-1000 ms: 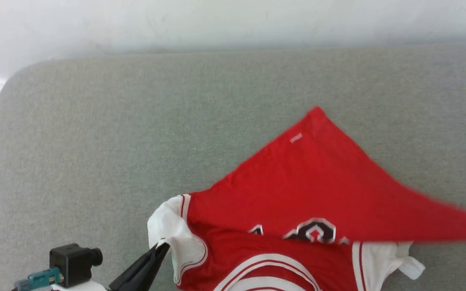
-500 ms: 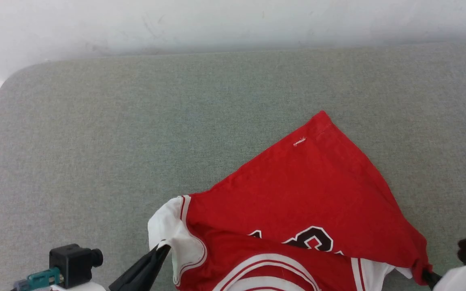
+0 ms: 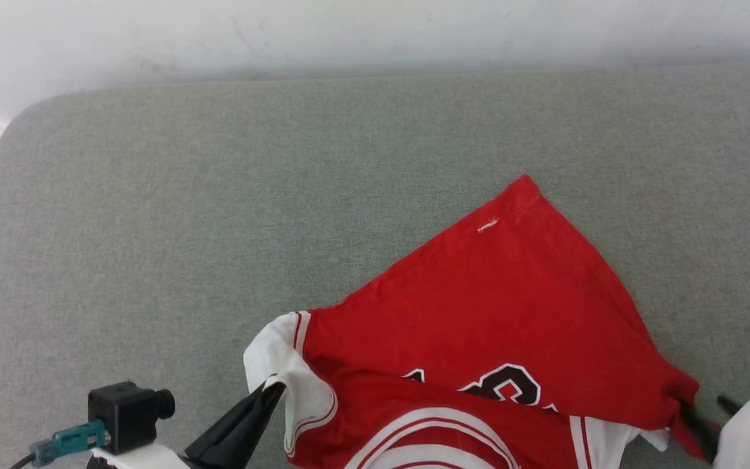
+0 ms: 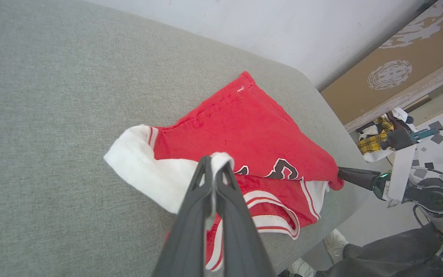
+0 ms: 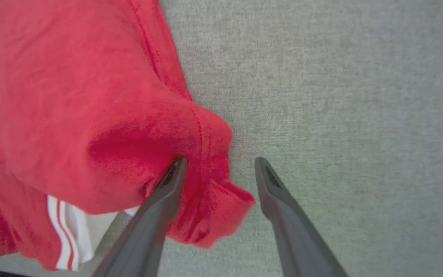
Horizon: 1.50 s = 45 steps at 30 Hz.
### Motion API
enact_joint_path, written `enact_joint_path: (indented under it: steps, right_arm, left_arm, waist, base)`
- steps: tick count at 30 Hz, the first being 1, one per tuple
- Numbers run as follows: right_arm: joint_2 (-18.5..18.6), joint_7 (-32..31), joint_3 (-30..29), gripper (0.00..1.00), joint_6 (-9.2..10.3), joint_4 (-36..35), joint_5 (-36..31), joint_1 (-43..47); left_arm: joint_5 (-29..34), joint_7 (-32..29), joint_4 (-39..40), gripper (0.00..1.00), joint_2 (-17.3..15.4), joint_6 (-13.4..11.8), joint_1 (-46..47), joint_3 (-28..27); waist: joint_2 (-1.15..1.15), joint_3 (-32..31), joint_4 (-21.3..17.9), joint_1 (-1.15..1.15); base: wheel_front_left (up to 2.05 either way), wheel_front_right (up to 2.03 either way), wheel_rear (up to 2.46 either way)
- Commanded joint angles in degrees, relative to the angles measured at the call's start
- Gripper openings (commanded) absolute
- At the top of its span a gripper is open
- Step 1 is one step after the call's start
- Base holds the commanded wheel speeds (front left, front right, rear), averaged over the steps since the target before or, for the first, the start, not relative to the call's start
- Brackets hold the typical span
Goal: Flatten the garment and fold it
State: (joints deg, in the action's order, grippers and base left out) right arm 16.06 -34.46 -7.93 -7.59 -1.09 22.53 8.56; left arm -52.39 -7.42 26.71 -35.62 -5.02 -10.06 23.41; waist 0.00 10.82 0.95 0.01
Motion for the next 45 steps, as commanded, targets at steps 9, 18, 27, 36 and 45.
enact_joint_path:
  steps: [9,18,27,36,45]
  right_arm:
    - [6.4,-16.68,-6.8,1.0,0.1,-26.1,6.78,-8.01]
    - [9.89,-18.21,4.02,1.0,0.1,-17.46,2.49,-29.5]
    - [8.41,-20.48,14.4,1.0,0.1,-0.08,-0.56,-44.3]
    - [8.86,-23.97,16.99,0.78,0.1,8.32,-1.54,-45.91]
    - [9.58,-24.66,18.75,0.0,0.1,10.07,-1.47,-44.66]
  left_arm:
    - [0.35,2.3,0.32,0.0,0.74,1.43,1.18,-0.38]
    - [1.31,2.49,0.38,0.0,1.32,3.32,4.89,0.46]
    - [1.89,1.38,-0.7,0.0,2.49,5.36,9.7,2.3]
    - [1.97,1.67,-2.13,0.0,3.39,6.5,11.59,3.12]
    - [1.7,1.64,-3.07,0.0,3.28,6.85,12.6,2.91]
  waist:
    - [0.0,3.53,1.2,-0.01]
    - [0.0,9.1,3.72,-0.01]
    - [0.0,13.97,8.22,-0.01]
    - [0.0,16.28,11.07,-0.01]
    - [0.0,16.65,10.54,-0.01]
  base:
    - [0.0,0.0,0.0]
    - [0.0,0.0,0.0]
    - [0.0,0.0,0.0]
    - [0.0,0.0,0.0]
    - [0.0,0.0,0.0]
